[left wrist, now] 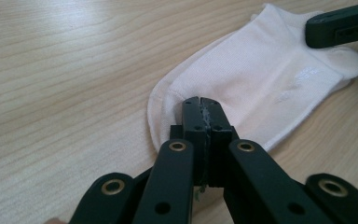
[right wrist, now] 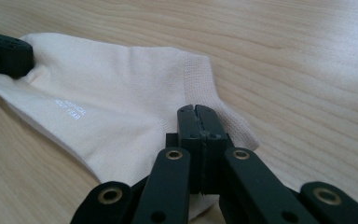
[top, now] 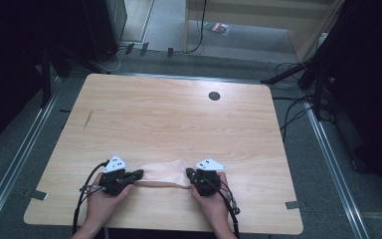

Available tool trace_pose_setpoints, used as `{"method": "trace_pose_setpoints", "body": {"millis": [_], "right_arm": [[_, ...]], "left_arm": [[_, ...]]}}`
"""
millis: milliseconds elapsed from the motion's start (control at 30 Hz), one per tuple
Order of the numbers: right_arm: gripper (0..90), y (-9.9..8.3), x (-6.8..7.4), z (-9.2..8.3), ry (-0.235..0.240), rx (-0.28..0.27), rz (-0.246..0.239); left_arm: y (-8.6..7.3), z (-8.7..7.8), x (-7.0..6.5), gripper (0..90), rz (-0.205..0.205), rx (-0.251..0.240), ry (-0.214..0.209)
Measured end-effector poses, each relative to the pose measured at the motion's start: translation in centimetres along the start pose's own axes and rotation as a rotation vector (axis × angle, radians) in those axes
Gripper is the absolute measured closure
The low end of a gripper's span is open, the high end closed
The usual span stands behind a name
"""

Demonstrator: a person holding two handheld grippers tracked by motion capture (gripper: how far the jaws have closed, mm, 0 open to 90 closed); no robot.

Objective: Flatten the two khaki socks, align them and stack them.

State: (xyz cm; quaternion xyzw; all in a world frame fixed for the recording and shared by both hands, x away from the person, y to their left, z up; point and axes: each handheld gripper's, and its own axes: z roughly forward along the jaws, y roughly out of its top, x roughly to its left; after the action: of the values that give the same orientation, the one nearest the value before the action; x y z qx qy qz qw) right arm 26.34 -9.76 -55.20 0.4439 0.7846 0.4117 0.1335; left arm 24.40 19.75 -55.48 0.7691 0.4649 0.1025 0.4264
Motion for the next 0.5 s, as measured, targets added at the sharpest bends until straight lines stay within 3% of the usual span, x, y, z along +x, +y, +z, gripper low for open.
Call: {"method": "trace_pose_setpoints", "body": {"millis": [100,233,333,500], "right_arm": [[89.8,0.2,0.0,0.1,-0.008,-0.001,-0.016],[65.4,0.3,-0.2,-0.7,0.046,-0.07,0.007],[44.9,0.6,-0.4,-1.7,0.027,-0.127,0.009],[23.3,0.6,-1.2,-3.1,0.002,-0.162,0.023]], "left_arm": [[0.1,0.0,0.1,89.8,-0.019,-0.022,-0.014],[0.2,-0.8,0.1,68.0,-0.038,-0.116,-0.062],[0.4,-1.6,0.0,49.7,-0.034,-0.178,-0.069],[0.7,-2.9,0.3,21.5,-0.02,-0.24,-0.06]]}}
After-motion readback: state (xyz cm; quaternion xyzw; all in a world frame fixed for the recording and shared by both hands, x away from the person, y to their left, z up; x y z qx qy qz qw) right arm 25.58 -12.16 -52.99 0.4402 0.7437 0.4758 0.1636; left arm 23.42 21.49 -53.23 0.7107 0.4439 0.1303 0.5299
